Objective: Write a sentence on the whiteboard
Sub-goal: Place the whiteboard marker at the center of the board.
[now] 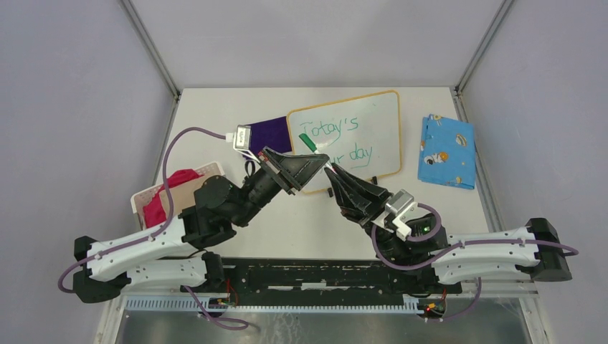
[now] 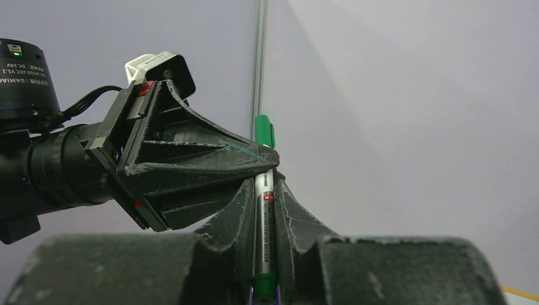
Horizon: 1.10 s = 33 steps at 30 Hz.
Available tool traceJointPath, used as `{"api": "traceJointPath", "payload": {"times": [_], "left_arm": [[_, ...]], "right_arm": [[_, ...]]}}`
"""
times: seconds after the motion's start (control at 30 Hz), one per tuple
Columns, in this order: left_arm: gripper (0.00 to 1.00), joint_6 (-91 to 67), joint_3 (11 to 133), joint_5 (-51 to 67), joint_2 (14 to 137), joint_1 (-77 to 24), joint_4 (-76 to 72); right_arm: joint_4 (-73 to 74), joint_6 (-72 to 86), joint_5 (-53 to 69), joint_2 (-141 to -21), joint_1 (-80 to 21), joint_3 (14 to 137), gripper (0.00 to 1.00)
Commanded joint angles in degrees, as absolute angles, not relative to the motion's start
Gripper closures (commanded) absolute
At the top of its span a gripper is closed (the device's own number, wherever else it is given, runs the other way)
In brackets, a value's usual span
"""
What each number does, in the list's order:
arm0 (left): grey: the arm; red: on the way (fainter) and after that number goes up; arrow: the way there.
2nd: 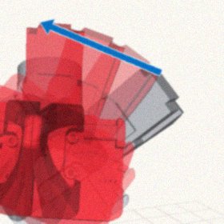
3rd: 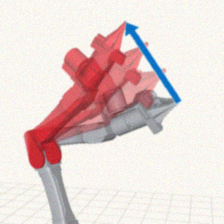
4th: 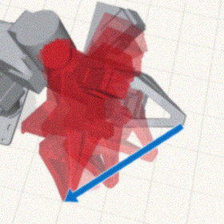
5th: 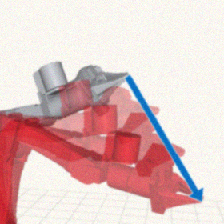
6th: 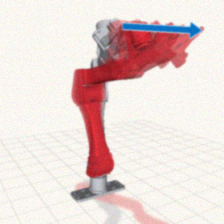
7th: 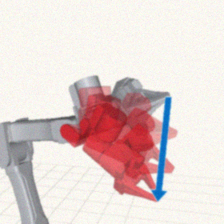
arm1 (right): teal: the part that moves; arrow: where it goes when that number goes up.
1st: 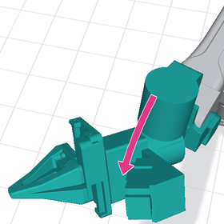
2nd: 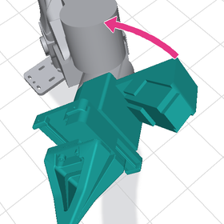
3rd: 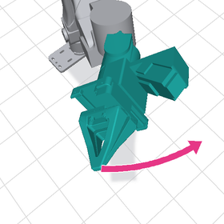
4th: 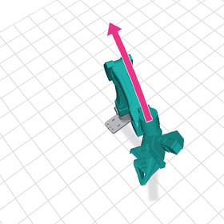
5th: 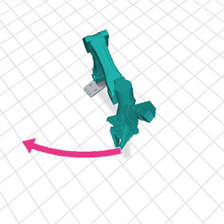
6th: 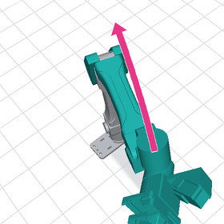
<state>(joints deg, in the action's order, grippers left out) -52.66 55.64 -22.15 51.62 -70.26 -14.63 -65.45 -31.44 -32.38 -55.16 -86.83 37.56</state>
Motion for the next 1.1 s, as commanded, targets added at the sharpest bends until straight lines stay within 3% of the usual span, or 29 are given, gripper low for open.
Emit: {"api": "traceJointPath", "payload": {"times": [0.0, 0.07, 0.13, 0.27, 0.43, 0.6, 0.77, 0.87, 1.07], "left_arm": [[0.88, -50.1, 55.9, -26.5, 50.8, -70.3, -16.1], [0.98, -49.5, 55.7, -27.5, 50.3, -70.2, -15.7], [0.98, -48.4, 55.5, -28.7, 49.5, -70.2, -14.6], [0.98, -46.5, 56.6, -34.4, 48.1, -70.2, -6.5], [0.98, -43.8, 60.8, -43.2, 47.3, -70.2, 15.5], [0.98, -42.3, 62.1, -49.4, 48.2, -70.2, 35.7], [0.98, -44.2, 61.1, -51.2, 52.9, -68.8, 45.9], [0.98, -44.4, 57.7, -45.8, 56.1, -64.4, 44.6], [0.98, -42.1, 48.9, -26.3, 60.1, -46.2, 34.7]], "right_arm": [[-64.2, -29.4, -30.7, -53.8, -86.8, 37.4, 1.0], [-60.6, -28.1, -31.0, -53.3, -86.8, 37.6, 1.0], [-56.1, -26.6, -31.3, -52.4, -86.8, 37.9, 0.95], [-46.6, -23.8, -32.2, -49.9, -86.8, 37.9, 0.49], [-33.3, -18.9, -34.0, -43.8, -86.8, 35.6, 0.25], [-21.7, -14.7, -38.5, -38.3, -86.8, 31.4, 0.2], [-14.1, -10.6, -47.2, -34.9, -86.9, 26.7, 0.19], [-11.6, -8.1, -53.1, -34.5, -86.7, 24.8, 0.18], [-9.3, -4.1, -56.5, -34.1, -85.7, 23.2, 0.18]]}}
